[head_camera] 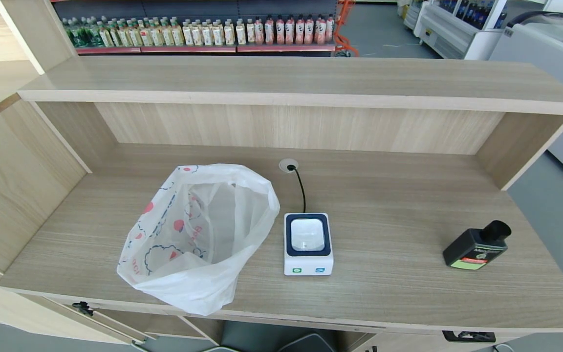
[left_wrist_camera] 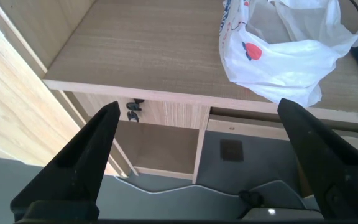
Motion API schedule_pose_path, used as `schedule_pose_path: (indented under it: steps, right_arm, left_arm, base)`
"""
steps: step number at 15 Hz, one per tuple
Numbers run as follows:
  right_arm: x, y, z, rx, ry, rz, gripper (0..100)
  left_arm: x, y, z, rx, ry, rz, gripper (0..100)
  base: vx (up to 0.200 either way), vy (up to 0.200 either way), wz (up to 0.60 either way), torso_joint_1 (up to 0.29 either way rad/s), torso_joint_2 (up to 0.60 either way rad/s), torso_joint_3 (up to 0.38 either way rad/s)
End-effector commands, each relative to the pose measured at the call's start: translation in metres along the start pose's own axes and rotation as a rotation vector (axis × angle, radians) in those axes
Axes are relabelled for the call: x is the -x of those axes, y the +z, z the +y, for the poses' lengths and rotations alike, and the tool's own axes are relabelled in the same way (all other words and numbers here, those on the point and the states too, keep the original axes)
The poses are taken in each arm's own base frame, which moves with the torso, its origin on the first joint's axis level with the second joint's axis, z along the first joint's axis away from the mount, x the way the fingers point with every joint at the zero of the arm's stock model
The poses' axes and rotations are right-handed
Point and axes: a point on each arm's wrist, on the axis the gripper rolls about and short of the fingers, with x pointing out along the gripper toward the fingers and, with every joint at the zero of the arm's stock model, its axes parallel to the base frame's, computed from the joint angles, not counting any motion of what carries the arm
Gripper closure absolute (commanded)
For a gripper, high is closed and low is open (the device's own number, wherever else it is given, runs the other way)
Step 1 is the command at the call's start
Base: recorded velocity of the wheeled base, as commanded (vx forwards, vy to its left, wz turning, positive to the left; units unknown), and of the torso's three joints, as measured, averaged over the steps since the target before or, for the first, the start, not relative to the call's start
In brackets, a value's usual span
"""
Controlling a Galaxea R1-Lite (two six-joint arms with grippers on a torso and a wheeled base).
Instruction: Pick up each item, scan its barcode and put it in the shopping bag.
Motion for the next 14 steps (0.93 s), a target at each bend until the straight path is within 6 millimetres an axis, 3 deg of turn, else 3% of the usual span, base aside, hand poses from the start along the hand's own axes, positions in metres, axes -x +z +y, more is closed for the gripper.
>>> schedule_pose_path:
  steps: [1, 10, 12, 13, 14]
  right_arm:
    - [0.0, -0.001, 0.002, 0.007, 0.005, 0.001, 100]
    - [-0.001, -0.004, 0.003, 0.064, -0.028, -0.024, 100]
    - [-0.002, -0.006, -0.016, 0.193, -0.198, -0.09, 100]
    - [-0.003, -0.014, -0.045, 0.312, -0.536, -0.086, 100]
    - [0.0, -0.021, -0.059, 0.365, -0.808, -0.014, 100]
  left_arm:
    - [0.0, 0.0, 0.0, 0.001, 0.0, -0.001, 0]
    - [0.0, 0.0, 0.0, 0.001, 0.0, -0.001, 0]
    - [0.0, 0.0, 0.0, 0.001, 0.0, -0.001, 0]
    - [0.0, 0.0, 0.0, 0.001, 0.0, -0.001, 0]
    - [0.0, 0.0, 0.0, 0.001, 0.0, -0.001, 0]
  base:
    - [0.0, 0.0, 0.0, 0.0, 0.0, 0.0]
    - [0.0, 0.0, 0.0, 0.0, 0.0, 0.0]
    - [0.0, 0.0, 0.0, 0.0, 0.0, 0.0]
    - [0.0, 0.0, 0.0, 0.0, 0.0, 0.0]
    - [0.0, 0.0, 0.0, 0.0, 0.0, 0.0]
